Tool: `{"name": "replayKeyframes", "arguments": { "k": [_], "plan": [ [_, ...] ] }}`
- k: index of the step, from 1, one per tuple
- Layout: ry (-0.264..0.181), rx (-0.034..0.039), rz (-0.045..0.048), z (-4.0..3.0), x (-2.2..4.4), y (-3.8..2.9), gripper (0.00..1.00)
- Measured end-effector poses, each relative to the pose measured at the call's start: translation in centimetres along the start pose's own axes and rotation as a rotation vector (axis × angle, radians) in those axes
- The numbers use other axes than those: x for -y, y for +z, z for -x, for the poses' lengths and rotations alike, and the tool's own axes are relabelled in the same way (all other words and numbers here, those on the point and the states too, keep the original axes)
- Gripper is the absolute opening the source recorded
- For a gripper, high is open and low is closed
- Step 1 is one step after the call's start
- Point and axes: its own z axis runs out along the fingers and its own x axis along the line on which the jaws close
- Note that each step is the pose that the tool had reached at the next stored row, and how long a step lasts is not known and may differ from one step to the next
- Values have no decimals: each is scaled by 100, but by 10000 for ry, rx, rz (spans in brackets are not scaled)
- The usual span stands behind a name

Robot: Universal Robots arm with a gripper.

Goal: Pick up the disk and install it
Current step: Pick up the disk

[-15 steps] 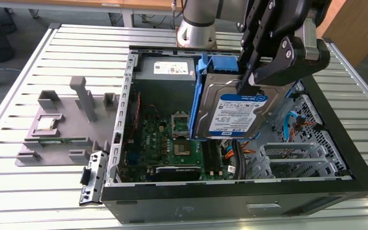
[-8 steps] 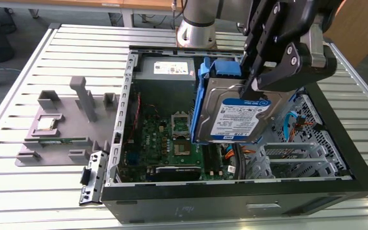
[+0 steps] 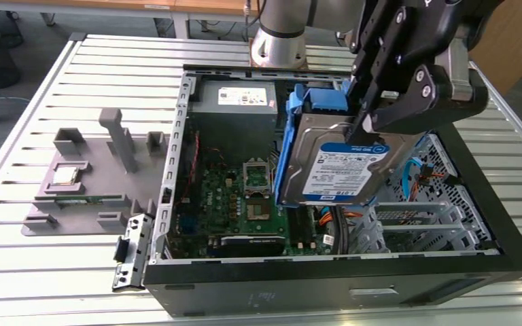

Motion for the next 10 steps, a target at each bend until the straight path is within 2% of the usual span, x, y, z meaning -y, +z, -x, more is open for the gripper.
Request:
{"name": "replayKeyframes", "arguments": {
  "k": [10],
  "plan": [
    [0,1,1,19,362,-13,35]
  ]
}}
